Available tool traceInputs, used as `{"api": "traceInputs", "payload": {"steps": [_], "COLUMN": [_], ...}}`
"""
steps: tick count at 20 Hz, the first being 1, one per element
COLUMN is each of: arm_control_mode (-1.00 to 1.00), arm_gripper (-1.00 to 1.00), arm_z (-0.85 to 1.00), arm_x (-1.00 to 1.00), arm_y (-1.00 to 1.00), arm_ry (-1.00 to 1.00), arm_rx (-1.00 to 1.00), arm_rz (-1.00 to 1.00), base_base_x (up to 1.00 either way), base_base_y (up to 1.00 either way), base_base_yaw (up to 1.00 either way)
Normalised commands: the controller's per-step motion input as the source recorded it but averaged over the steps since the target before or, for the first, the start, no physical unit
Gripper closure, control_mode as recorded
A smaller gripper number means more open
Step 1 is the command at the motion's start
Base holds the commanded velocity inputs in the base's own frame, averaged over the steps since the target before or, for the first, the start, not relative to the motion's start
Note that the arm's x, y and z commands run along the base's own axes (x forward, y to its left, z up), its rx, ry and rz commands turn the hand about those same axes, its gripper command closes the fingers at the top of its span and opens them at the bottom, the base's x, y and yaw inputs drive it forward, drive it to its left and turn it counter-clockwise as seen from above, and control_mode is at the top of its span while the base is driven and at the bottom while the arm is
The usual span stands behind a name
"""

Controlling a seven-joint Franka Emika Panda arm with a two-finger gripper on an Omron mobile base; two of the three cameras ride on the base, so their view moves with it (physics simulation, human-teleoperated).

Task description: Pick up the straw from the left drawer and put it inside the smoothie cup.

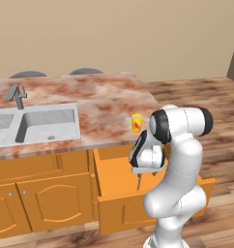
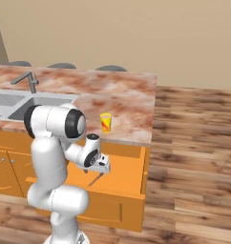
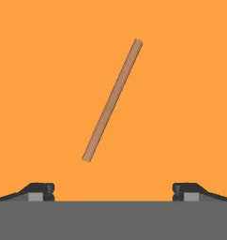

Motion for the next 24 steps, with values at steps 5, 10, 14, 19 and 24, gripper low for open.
{"api": "traceInputs", "payload": {"steps": [5,10,14,19,24], "arm_control_mode": [-1.00,-1.00,-1.00,-1.00,-1.00], "arm_gripper": [-1.00,-1.00,-1.00,-1.00,-1.00], "arm_z": [-0.28,-0.17,-0.13,-0.13,-0.04], "arm_x": [0.20,0.12,0.14,0.20,0.22], "arm_y": [0.00,0.00,0.02,0.02,0.09], "arm_ry": [0.00,0.03,0.08,0.08,0.04], "arm_rx": [0.00,0.00,-0.03,-0.05,-0.01], "arm_rz": [-0.05,-0.05,-0.05,-0.05,-0.02], "base_base_x": [0.00,0.00,0.00,0.00,0.00], "base_base_y": [0.00,0.00,0.00,0.00,0.00], "base_base_yaw": [0.00,0.00,0.00,0.00,0.00]}}
